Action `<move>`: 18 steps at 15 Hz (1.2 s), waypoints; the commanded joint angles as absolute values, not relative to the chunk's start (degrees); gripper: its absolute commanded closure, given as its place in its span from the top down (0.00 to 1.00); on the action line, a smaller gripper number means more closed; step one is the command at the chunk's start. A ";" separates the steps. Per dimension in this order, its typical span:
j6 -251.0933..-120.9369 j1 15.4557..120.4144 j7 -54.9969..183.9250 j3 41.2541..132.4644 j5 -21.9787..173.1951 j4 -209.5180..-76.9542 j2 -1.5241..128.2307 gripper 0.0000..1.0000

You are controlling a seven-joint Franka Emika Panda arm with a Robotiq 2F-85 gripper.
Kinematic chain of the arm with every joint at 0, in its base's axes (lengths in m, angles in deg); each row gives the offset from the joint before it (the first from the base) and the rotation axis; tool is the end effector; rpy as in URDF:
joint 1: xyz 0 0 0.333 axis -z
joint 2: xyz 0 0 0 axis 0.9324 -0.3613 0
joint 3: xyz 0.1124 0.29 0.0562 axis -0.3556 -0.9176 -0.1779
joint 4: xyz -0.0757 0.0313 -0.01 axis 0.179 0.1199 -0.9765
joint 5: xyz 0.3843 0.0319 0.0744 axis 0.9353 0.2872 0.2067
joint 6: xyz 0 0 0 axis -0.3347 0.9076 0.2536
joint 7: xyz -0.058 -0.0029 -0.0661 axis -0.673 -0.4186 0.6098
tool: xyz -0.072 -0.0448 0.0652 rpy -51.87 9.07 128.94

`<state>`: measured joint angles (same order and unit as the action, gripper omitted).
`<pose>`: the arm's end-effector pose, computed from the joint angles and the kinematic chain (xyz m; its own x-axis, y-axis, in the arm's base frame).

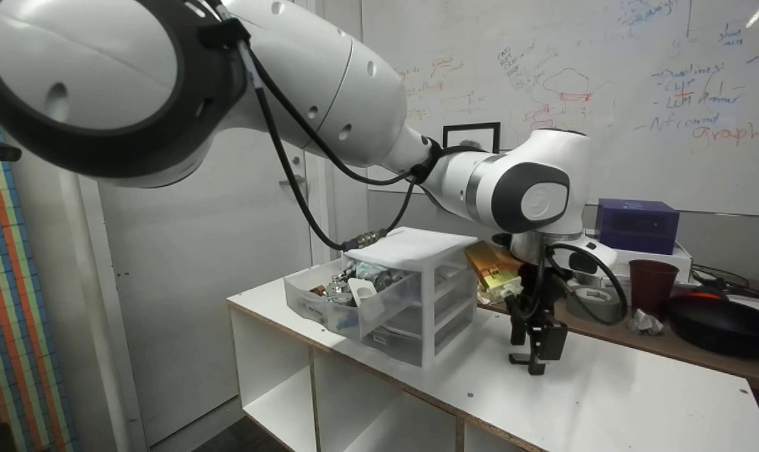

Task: Put the gray object in the drawer then close the drawer

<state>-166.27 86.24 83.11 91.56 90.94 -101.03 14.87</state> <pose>0.7373 -0.2904 0.2006 0.6487 -0.7607 -0.0216 -0.7605 -0.6469 -0.0558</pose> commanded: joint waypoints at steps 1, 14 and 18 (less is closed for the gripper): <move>-164.27 86.02 84.66 92.01 90.42 -96.89 13.25 0.42; -163.04 83.06 83.96 92.52 89.09 -99.07 19.07 0.10; -163.31 80.51 82.89 94.90 84.32 -101.71 26.81 0.09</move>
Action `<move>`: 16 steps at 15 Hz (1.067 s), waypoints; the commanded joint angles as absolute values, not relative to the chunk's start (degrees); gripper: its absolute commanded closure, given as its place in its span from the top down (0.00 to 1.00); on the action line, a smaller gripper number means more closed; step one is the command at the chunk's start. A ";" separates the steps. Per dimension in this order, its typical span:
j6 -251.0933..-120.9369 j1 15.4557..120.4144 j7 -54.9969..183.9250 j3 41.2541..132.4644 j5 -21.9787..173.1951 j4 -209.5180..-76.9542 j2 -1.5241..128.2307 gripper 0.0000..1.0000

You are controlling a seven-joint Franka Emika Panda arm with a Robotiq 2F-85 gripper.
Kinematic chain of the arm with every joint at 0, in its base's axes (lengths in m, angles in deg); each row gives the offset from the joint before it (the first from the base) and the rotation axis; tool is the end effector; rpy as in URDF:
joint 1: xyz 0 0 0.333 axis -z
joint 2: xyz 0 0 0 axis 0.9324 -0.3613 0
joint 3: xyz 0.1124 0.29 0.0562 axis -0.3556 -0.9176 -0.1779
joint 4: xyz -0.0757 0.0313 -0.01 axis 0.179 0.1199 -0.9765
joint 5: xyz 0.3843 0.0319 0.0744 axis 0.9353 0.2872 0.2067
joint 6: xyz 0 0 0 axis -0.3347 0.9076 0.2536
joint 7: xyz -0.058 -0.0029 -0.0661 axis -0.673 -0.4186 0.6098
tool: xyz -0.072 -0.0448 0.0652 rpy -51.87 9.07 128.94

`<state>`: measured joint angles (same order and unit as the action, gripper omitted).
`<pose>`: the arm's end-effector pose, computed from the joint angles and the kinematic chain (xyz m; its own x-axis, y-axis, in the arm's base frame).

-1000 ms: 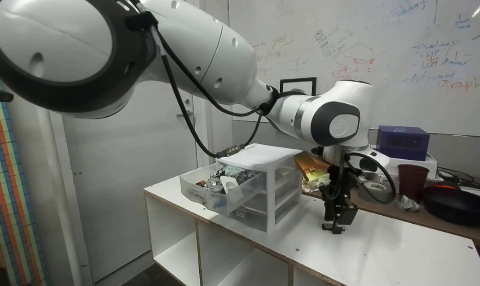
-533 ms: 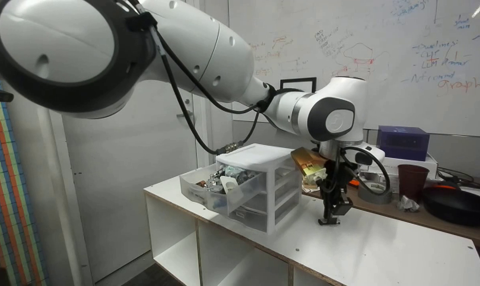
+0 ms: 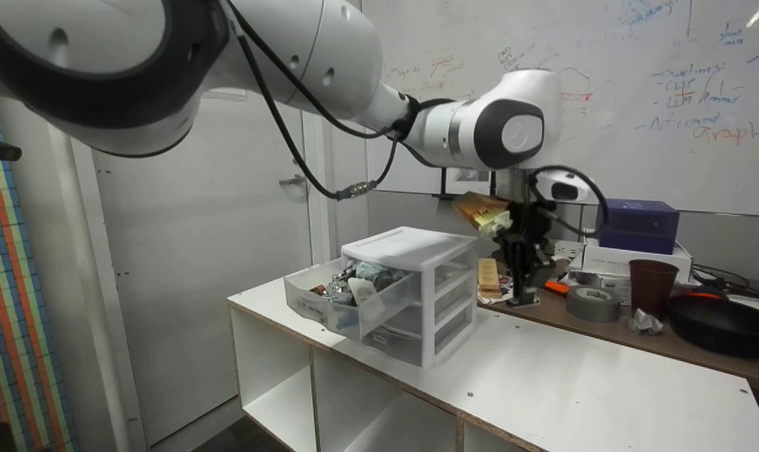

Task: Put the gray object in the drawer then close the drawer

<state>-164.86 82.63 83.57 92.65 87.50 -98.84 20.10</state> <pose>0.7623 -0.2553 0.2901 0.7000 -0.7073 0.0984 -0.7068 -0.7060 -0.0461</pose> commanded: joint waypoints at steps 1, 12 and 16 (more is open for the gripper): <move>-163.10 80.04 82.39 95.24 83.19 -102.17 28.74 0.10; -160.77 74.99 67.74 86.14 86.13 -117.34 50.83 0.10; -160.59 73.75 59.99 82.59 85.97 -128.52 56.62 0.10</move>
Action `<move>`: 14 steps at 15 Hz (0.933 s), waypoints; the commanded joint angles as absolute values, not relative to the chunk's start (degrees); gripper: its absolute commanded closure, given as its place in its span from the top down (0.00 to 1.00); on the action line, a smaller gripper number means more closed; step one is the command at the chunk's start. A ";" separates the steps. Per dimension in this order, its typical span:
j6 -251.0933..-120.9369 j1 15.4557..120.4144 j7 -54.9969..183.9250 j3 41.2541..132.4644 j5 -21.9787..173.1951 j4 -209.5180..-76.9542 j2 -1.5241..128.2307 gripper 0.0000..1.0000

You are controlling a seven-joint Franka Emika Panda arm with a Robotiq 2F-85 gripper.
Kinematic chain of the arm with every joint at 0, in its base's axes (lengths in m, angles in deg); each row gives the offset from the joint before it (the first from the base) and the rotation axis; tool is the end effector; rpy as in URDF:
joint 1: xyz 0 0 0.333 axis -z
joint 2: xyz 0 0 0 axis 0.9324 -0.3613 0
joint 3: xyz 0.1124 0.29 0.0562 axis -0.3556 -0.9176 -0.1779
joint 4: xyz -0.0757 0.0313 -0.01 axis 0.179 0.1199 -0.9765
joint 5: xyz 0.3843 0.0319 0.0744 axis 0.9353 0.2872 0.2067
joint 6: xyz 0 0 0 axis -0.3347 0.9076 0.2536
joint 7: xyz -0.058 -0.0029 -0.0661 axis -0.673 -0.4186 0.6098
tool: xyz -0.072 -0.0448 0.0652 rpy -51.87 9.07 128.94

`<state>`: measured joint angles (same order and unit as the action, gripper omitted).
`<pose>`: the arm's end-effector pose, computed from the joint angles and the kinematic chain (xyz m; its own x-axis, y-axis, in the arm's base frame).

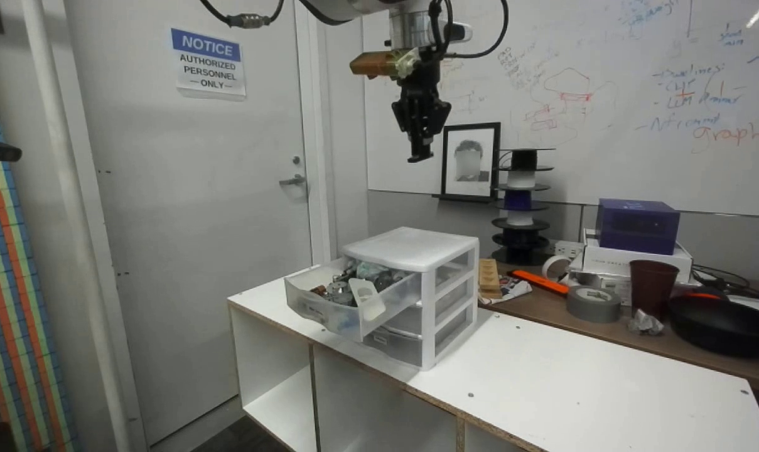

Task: Put the gray object in the drawer then close the drawer

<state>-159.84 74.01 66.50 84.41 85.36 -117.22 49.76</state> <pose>0.7251 -0.0713 0.5182 0.9468 -0.2584 0.1918 -0.2370 -0.9631 -0.1279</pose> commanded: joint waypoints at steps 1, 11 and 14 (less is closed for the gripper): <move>-161.20 73.44 58.30 82.42 84.98 -131.40 57.74 0.10; -170.69 72.25 48.22 82.85 79.82 -159.87 75.08 0.07; -175.03 72.24 46.21 83.16 79.71 -169.05 80.97 0.06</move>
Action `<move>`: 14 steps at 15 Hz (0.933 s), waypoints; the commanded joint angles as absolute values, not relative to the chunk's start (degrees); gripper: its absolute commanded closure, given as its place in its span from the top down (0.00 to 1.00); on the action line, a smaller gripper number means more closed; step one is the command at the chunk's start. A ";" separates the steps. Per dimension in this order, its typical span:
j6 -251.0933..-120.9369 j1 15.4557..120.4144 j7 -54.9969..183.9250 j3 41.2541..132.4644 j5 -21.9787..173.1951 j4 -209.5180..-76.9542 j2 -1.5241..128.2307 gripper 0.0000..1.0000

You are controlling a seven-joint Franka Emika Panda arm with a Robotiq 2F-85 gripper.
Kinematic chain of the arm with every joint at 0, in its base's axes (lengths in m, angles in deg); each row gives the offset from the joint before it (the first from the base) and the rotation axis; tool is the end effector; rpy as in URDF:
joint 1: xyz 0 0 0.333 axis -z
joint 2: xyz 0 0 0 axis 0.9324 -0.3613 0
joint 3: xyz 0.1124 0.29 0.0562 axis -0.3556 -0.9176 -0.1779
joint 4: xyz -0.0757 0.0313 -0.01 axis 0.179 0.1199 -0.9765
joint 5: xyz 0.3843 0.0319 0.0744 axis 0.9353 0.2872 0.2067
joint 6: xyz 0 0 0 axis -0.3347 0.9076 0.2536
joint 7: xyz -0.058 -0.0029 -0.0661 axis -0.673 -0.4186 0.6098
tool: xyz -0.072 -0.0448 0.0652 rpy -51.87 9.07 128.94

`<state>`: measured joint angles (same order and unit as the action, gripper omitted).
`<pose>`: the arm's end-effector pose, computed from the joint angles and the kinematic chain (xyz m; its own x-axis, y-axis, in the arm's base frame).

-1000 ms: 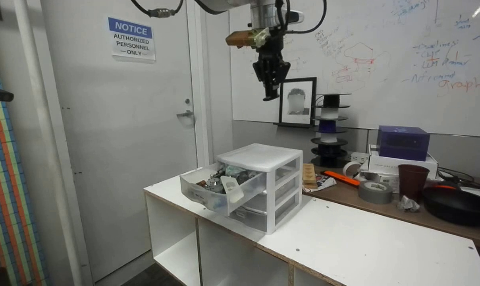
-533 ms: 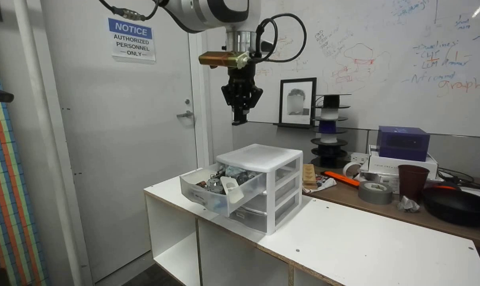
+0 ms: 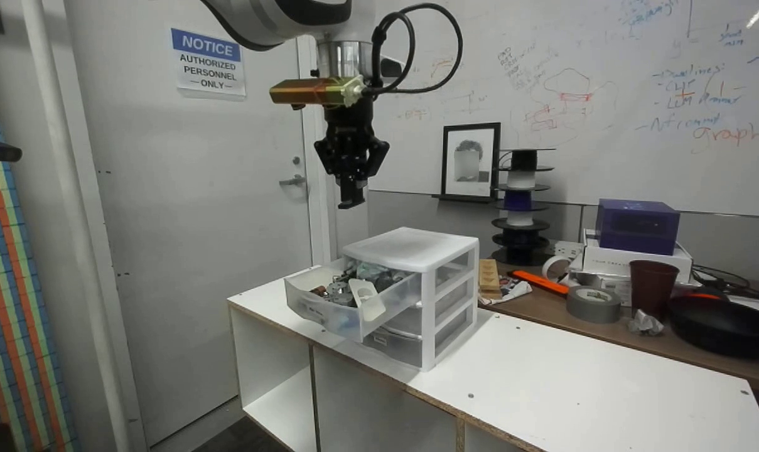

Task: Put the gray object in the drawer then close the drawer

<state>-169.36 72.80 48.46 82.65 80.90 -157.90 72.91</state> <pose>0.5979 -0.0368 0.4555 0.9907 0.1143 0.0744 0.1163 -0.9929 -0.0239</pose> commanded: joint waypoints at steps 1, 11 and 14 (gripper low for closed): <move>-177.17 72.28 45.46 83.30 79.93 -172.20 82.58 0.06; -189.19 72.46 41.18 86.31 81.80 -185.04 86.17 0.05; -190.54 72.62 40.46 87.05 81.69 -184.89 84.47 0.05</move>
<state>-187.94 72.81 42.39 86.19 80.95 -183.74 84.03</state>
